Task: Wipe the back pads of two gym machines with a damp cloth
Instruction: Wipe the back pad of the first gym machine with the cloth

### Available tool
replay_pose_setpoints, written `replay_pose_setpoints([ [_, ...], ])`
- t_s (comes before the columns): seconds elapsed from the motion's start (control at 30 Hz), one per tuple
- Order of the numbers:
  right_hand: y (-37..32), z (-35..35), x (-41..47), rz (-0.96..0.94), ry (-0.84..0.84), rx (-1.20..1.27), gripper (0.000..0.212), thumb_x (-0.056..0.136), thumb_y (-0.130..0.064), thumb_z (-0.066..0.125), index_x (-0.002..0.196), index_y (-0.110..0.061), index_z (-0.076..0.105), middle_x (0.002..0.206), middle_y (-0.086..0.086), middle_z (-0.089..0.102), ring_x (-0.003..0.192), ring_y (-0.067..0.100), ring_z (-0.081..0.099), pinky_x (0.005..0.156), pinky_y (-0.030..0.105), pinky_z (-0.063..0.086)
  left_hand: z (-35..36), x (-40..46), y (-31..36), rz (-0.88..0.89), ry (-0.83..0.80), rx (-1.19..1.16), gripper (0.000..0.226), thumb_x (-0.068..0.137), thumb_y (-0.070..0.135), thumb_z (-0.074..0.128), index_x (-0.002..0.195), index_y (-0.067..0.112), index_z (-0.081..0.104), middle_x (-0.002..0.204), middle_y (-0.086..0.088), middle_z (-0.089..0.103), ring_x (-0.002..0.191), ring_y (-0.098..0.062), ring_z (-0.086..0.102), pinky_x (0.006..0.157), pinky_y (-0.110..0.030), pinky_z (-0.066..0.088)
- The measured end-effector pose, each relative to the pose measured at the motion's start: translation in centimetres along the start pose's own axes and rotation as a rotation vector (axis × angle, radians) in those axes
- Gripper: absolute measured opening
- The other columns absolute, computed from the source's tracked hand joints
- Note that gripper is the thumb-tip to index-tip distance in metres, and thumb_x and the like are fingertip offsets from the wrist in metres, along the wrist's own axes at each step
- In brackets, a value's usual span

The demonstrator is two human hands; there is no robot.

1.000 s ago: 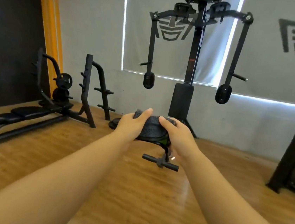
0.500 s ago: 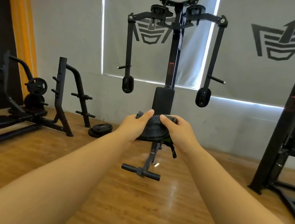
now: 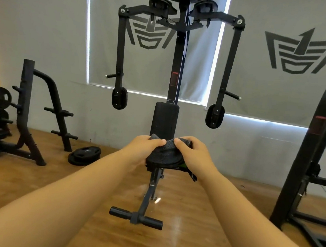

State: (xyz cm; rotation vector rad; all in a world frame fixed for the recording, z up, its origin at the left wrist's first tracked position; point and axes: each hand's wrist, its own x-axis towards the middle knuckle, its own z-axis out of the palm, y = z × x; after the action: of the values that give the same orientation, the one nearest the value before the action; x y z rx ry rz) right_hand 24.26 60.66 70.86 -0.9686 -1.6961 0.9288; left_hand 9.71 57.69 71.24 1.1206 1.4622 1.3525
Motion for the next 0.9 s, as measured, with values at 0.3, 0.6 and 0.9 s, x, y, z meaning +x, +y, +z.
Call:
replay_pose_setpoints([
  [0.3, 6.7, 0.4, 14.4, -0.165, -0.032, -0.109, 0.010, 0.090, -0.028, 0.062, 0.095, -0.030, 0.054, 0.092, -0.012, 0.057, 0.087, 0.005, 0.056, 0.063, 0.012, 0.046, 2.1, 15.6, -0.4, 0.208, 0.111, 0.147, 0.025, 0.097, 0.022, 0.053, 0.120, 0.011, 0.054, 0.102, -0.002, 0.057, 0.076, -0.004, 0.051, 0.055, -0.010, 0.042],
  [0.6, 13.4, -0.1, 33.8, -0.250, -0.168, -0.227, 0.024, 0.085, -0.031, 0.067, 0.105, -0.029, 0.053, 0.096, -0.016, 0.054, 0.091, 0.004, 0.055, 0.069, 0.014, 0.048, 4.1, 33.6, 0.4, 0.184, 0.200, 0.162, 0.029, 0.098, 0.021, 0.050, 0.126, 0.012, 0.050, 0.107, -0.002, 0.051, 0.075, -0.003, 0.048, 0.045, -0.003, 0.042],
  [0.9, 20.9, 3.1, 49.8, -0.332, -0.131, -0.440, 0.039, 0.084, -0.032, 0.069, 0.118, -0.025, 0.051, 0.102, -0.007, 0.055, 0.094, 0.011, 0.055, 0.081, 0.026, 0.052, 4.3, 52.7, -2.3, 0.196, 0.148, 0.169, 0.018, 0.098, 0.021, 0.050, 0.116, 0.018, 0.049, 0.093, 0.005, 0.052, 0.077, -0.003, 0.051, 0.048, -0.006, 0.045],
])
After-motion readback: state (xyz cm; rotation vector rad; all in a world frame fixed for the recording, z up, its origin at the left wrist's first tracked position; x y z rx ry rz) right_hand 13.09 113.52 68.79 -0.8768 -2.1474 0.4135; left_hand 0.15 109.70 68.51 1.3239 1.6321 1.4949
